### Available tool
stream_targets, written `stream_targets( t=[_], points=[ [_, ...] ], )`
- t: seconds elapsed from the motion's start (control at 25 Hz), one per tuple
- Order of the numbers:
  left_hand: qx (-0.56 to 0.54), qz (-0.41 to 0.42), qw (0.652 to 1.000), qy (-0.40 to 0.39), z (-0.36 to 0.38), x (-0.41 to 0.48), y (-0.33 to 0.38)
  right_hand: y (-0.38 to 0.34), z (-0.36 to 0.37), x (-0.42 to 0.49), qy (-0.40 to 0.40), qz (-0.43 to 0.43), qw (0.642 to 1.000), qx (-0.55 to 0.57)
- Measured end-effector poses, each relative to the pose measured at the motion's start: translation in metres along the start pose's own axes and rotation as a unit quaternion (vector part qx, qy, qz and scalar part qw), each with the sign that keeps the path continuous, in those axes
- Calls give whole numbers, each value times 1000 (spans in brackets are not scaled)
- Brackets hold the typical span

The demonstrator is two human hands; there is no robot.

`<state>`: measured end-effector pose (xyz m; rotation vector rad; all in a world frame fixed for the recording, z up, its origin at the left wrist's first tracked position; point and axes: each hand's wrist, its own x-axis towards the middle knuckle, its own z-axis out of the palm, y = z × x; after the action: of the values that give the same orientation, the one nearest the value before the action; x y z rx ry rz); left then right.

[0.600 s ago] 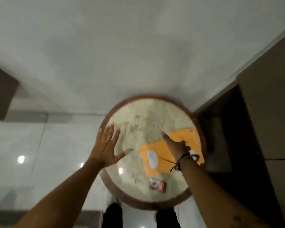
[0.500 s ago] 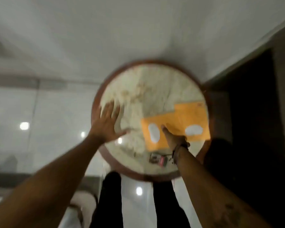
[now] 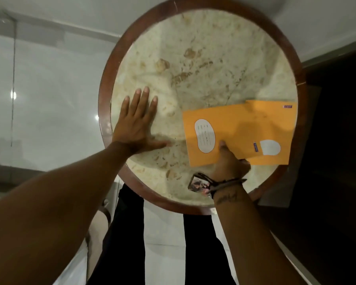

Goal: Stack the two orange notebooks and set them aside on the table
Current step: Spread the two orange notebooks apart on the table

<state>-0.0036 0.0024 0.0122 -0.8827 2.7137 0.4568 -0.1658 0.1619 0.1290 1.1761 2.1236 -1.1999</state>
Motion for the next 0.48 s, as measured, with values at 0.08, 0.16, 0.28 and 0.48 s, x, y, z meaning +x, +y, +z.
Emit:
stream_targets(
  t=[0.08, 0.16, 0.28, 0.48],
  points=[
    [9, -7, 1000, 14, -4, 1, 2, -11, 4, 1, -40, -108, 993, -27],
    [4, -15, 1000, -6, -6, 1, 1, -35, 12, 7, -110, -226, 968, -14],
    [6, -10, 1000, -2, -4, 0, 0, -78, 47, 17, -201, -338, 919, -17],
    [11, 2, 1000, 10, 1, 0, -2, -109, 130, 42, -252, -291, 917, -108]
  ],
)
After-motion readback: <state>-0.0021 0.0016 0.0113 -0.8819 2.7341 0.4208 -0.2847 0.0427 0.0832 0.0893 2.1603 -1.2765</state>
